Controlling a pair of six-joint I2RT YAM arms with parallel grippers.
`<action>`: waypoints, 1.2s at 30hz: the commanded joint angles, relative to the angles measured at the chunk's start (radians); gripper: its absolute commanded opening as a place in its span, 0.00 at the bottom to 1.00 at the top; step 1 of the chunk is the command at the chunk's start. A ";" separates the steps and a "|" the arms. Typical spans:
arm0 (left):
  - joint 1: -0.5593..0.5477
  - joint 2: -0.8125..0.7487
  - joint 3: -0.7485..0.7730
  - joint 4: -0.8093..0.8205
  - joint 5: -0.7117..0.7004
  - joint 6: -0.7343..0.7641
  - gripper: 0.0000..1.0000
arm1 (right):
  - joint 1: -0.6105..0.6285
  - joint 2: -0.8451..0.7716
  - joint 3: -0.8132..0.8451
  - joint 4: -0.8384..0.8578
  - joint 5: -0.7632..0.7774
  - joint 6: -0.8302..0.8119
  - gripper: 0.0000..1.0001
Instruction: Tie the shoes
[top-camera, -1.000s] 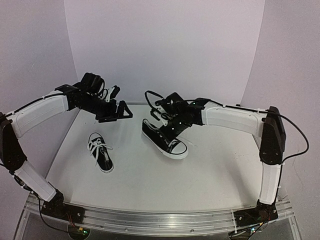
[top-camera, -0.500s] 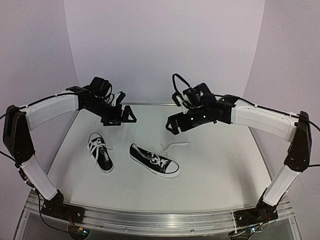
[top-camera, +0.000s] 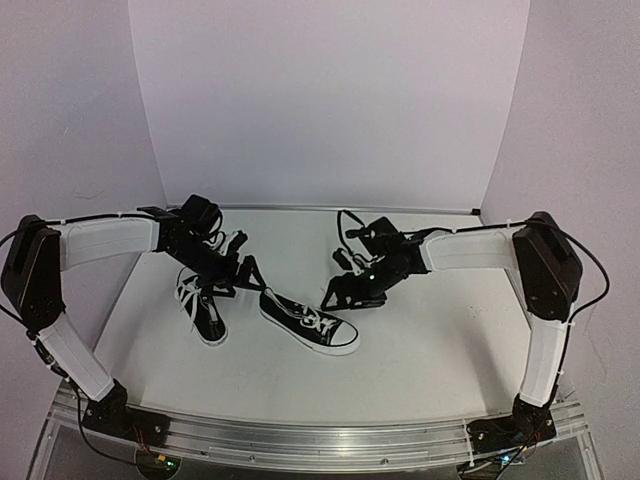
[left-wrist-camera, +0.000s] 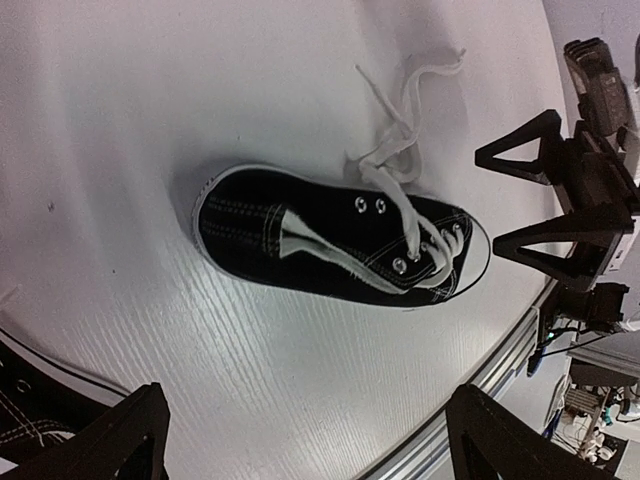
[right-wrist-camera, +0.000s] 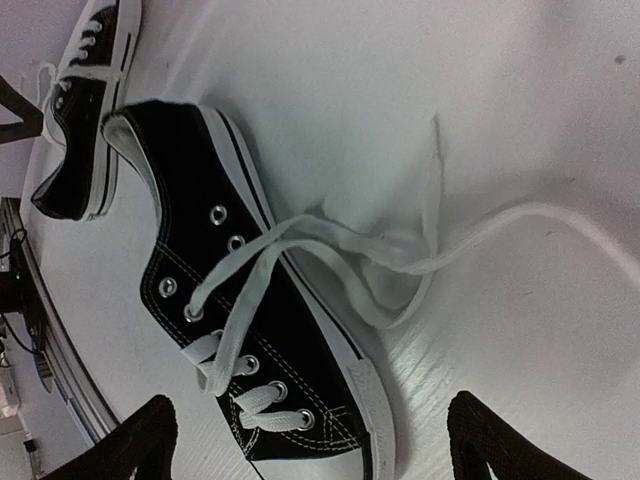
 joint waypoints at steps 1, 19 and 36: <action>-0.002 -0.044 -0.008 0.067 0.015 -0.024 1.00 | 0.066 0.031 -0.028 0.085 -0.152 0.044 0.86; -0.041 0.094 0.037 0.136 0.007 -0.040 1.00 | 0.071 -0.165 -0.070 0.127 -0.095 0.138 0.78; -0.076 0.143 0.125 0.074 -0.053 -0.031 0.99 | -0.093 0.043 0.218 -0.115 0.260 0.070 0.51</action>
